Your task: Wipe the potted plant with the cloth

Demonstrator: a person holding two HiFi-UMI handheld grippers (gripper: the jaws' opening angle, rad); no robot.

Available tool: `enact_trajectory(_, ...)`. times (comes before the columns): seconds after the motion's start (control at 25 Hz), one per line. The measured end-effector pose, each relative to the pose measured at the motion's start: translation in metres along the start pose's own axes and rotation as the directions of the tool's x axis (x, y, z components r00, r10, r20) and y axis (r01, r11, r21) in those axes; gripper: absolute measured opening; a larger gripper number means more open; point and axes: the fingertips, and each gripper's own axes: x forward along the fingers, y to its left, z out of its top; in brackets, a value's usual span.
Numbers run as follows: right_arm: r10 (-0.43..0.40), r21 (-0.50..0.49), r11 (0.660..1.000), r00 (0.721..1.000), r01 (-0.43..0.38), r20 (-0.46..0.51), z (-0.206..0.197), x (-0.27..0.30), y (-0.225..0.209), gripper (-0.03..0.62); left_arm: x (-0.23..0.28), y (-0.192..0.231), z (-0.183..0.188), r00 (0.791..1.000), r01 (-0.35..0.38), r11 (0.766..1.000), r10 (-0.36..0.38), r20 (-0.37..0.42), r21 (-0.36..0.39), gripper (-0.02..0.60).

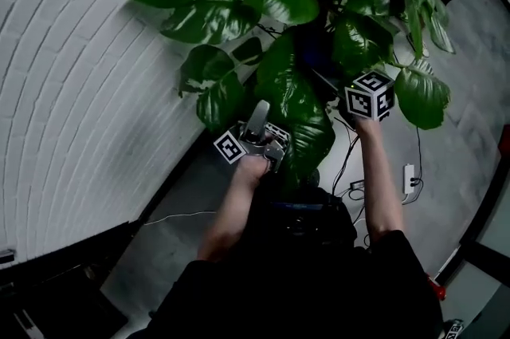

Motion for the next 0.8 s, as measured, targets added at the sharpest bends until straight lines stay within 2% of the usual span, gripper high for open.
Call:
enact_trajectory(0.2, 0.110, -0.016, 0.994, 0.991, -0.111, -0.071, -0.013, -0.005, 0.031, 0.121, -0.002, -0.006, -0.006, 0.998, 0.037, 0.999, -0.037, -0.045, -0.015, 0.408)
enact_trajectory(0.36, 0.224, -0.078, 0.969, 0.965, -0.236, -0.140, -0.024, -0.015, 0.067, 0.121, -0.002, -0.007, -0.004, 0.998, 0.038, 0.999, -0.038, -0.044, 0.002, 0.408)
enact_trajectory(0.48, 0.269, -0.089, 0.956, 0.955, -0.281, -0.124, -0.021, -0.028, 0.084, 0.121, -0.004, -0.008, -0.003, 0.999, 0.031, 0.999, -0.031, -0.037, 0.006, 0.408)
enact_trajectory(0.56, 0.228, -0.074, 0.970, 0.973, -0.230, -0.035, -0.001, -0.038, 0.076, 0.121, -0.005, -0.006, -0.001, 0.999, 0.024, 1.000, -0.024, -0.023, 0.002, 0.408)
enact_trajectory(0.64, 0.121, -0.038, 0.992, 0.988, -0.118, 0.096, 0.027, -0.049, 0.051, 0.121, -0.005, -0.005, 0.001, 1.000, 0.022, 1.000, -0.022, -0.009, -0.004, 0.408)
enact_trajectory(0.72, -0.002, 0.018, 1.000, 0.980, -0.001, 0.197, 0.046, -0.060, 0.020, 0.121, -0.004, -0.006, 0.000, 1.000, 0.023, 1.000, -0.023, -0.009, -0.005, 0.408)
enact_trajectory(0.8, -0.071, 0.052, 0.997, 0.972, 0.061, 0.224, 0.052, -0.061, -0.001, 0.121, -0.002, -0.009, -0.002, 1.000, 0.029, 1.000, -0.029, -0.013, -0.005, 0.408)
